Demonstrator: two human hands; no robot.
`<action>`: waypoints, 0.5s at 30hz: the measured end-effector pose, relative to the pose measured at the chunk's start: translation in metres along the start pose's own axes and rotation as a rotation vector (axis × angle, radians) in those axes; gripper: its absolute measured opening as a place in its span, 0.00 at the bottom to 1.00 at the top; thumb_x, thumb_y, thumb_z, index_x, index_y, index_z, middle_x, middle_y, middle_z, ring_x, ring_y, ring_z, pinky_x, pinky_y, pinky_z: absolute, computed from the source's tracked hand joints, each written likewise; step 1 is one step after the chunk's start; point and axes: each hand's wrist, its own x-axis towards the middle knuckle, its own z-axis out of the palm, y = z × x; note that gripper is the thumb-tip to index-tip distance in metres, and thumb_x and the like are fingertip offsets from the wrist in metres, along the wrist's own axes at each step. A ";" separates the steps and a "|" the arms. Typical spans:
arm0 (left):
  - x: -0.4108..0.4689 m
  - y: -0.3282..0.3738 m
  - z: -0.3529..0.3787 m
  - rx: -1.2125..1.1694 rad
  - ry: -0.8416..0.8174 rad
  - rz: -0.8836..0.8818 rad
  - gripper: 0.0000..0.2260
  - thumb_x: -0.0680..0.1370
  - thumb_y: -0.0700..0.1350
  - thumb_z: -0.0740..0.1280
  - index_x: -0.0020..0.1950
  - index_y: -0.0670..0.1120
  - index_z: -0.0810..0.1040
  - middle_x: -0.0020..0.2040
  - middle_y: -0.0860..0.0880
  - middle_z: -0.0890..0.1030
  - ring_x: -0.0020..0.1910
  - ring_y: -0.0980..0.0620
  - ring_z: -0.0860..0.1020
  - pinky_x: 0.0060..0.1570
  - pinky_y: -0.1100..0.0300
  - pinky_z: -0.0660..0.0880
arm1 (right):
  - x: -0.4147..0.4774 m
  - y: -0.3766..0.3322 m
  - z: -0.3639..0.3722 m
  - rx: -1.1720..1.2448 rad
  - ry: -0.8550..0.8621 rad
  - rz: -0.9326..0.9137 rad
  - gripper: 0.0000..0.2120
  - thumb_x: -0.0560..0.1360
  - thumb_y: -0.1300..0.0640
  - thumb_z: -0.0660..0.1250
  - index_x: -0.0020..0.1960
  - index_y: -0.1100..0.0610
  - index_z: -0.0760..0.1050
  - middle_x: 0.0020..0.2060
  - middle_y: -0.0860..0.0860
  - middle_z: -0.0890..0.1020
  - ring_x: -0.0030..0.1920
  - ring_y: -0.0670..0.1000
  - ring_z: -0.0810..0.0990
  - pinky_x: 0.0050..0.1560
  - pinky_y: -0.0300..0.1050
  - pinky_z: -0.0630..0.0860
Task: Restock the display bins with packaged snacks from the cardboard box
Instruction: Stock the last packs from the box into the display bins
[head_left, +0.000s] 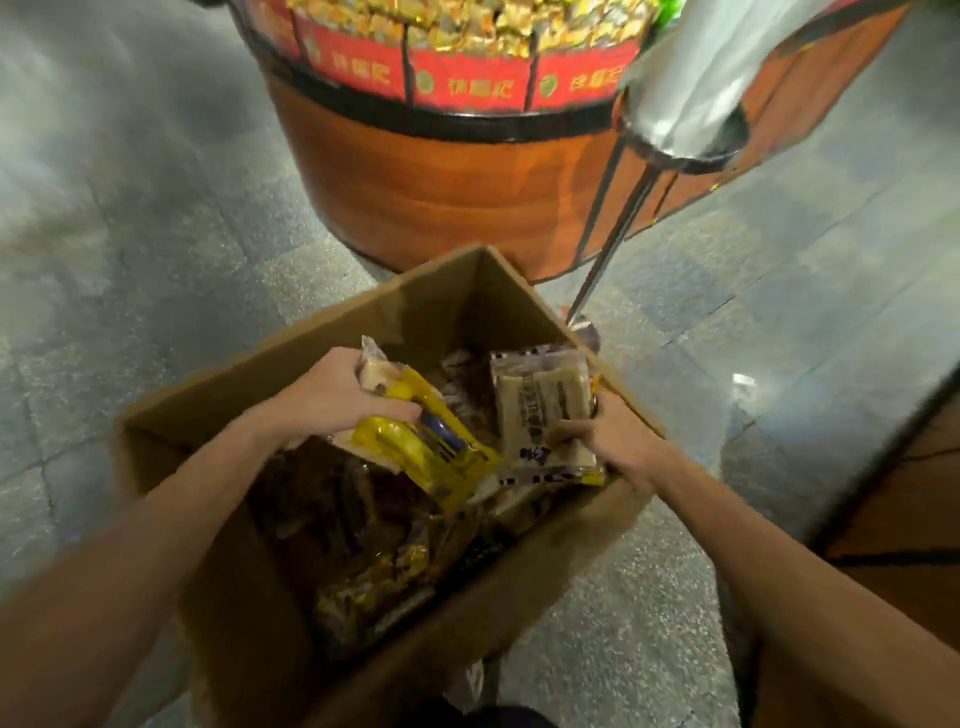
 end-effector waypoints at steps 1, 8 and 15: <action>-0.011 0.026 0.011 -0.028 -0.018 0.064 0.06 0.66 0.44 0.81 0.36 0.50 0.85 0.35 0.55 0.84 0.37 0.58 0.82 0.37 0.66 0.77 | -0.023 -0.003 -0.018 0.029 0.034 -0.045 0.30 0.62 0.59 0.81 0.62 0.58 0.76 0.52 0.56 0.86 0.53 0.56 0.85 0.55 0.56 0.82; -0.089 0.173 0.143 -0.283 -0.253 0.274 0.15 0.71 0.43 0.74 0.56 0.38 0.83 0.50 0.41 0.86 0.46 0.42 0.85 0.42 0.54 0.83 | -0.235 0.017 -0.129 0.245 0.297 -0.246 0.27 0.65 0.61 0.77 0.63 0.60 0.76 0.54 0.61 0.84 0.52 0.62 0.85 0.51 0.62 0.82; -0.183 0.280 0.339 -0.480 -0.688 0.186 0.16 0.71 0.49 0.71 0.54 0.42 0.85 0.52 0.39 0.85 0.44 0.44 0.86 0.43 0.48 0.84 | -0.458 0.086 -0.190 0.654 0.600 -0.376 0.07 0.71 0.65 0.72 0.49 0.65 0.83 0.44 0.61 0.86 0.40 0.55 0.87 0.42 0.48 0.84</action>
